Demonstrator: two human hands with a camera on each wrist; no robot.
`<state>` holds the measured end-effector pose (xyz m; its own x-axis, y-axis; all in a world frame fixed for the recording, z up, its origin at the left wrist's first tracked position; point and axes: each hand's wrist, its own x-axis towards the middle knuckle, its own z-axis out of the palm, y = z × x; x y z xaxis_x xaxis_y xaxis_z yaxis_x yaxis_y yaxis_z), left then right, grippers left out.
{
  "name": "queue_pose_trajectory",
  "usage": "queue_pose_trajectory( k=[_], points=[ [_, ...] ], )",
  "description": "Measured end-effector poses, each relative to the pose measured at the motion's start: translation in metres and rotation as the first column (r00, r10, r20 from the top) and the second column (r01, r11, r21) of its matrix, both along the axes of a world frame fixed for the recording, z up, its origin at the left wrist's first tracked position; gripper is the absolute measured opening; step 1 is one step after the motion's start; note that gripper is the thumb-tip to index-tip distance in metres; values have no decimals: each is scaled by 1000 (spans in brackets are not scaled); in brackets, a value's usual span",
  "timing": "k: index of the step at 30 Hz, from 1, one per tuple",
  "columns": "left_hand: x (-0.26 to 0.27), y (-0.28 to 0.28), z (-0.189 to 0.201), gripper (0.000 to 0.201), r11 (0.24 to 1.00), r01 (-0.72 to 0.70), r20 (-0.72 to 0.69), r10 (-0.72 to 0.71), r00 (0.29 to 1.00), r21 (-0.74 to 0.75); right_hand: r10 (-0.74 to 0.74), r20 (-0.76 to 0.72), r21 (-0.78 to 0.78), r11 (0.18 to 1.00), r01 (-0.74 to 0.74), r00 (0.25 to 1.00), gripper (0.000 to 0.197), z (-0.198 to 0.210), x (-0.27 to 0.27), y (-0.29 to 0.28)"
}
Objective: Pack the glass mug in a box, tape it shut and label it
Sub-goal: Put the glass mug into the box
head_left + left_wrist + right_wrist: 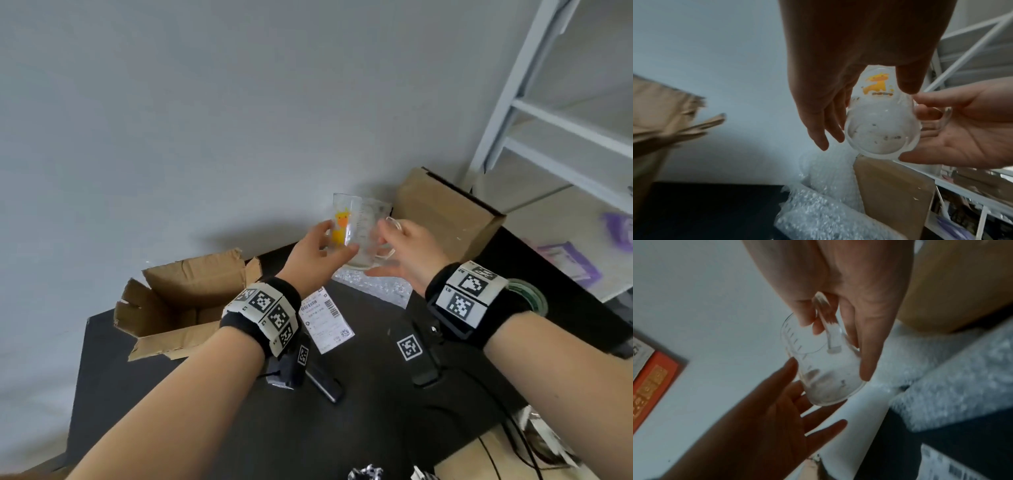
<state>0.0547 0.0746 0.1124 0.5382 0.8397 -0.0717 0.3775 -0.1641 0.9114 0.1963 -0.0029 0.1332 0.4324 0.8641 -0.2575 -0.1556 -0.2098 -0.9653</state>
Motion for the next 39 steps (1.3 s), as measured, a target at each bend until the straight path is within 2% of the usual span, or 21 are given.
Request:
queue_pose_trajectory(
  k=[3,5,7,9,11,15,19,22,25,29,32,36,39],
  points=[
    [42,5,6,45,1000,22,-4,-22,1000,2,-99,26,-21,995,99,995,11,2,41,1],
    [71,8,6,35,999,35,-12,-34,999,6,-143,105,-35,988,147,984,14,-2,76,2],
    [101,9,5,33,998,54,-17,-54,998,29,-157,261,-30,985,170,953,25,-7,109,1],
    [130,10,4,32,995,81,-63,-77,995,65,-134,463,-45,984,174,876,29,-11,138,-2],
    [156,13,3,33,990,99,-134,-84,987,104,-111,538,-89,978,187,836,32,-17,162,-7],
    [200,39,-10,38,993,96,-292,-71,954,71,-67,489,-128,981,147,870,35,-35,200,-11],
    [220,59,-22,25,995,86,-397,-61,916,47,28,430,-203,977,66,903,32,-52,221,-1],
    [225,65,-25,26,997,55,-419,-27,907,55,13,441,-217,972,92,897,25,-70,234,6],
    [228,70,-29,29,1000,-1,-424,8,906,18,16,446,-260,959,113,895,26,-64,232,7],
    [236,76,-26,47,999,-49,-423,45,905,2,151,440,-315,949,-5,885,29,-61,230,0],
    [245,86,-25,47,999,-41,-390,40,920,5,165,433,-279,959,-43,886,29,-56,231,-4],
    [252,99,-31,54,1000,-18,-425,7,905,-20,140,395,-275,961,-28,908,25,-48,240,-8],
    [258,102,-36,58,998,-6,-362,-16,932,-59,140,373,-308,951,-20,917,23,-44,251,-14]
  ],
)
